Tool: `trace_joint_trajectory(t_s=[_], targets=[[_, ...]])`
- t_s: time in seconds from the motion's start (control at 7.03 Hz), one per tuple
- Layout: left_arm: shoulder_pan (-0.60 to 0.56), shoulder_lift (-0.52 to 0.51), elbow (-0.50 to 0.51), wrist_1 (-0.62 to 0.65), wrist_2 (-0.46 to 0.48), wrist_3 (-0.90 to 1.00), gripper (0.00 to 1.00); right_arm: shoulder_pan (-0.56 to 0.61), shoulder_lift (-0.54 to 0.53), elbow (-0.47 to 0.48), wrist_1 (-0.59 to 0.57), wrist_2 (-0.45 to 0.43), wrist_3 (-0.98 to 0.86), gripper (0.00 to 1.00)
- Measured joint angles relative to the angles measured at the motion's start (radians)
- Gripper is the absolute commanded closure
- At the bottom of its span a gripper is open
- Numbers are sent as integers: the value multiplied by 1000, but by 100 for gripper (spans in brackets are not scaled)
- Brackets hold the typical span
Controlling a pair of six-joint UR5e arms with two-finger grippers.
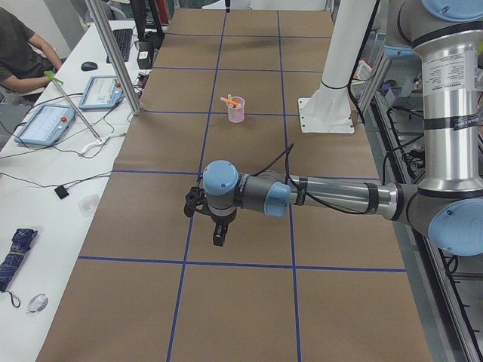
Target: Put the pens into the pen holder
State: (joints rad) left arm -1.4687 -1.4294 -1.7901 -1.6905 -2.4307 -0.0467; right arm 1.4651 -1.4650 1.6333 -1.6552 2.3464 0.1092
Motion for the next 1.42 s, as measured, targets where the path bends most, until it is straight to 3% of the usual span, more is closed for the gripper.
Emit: trace_joint_trajectory(t_s=[1.42], targets=[[1, -15, 5, -1, 0, -2, 0, -3, -3, 0, 0, 4, -1, 0]])
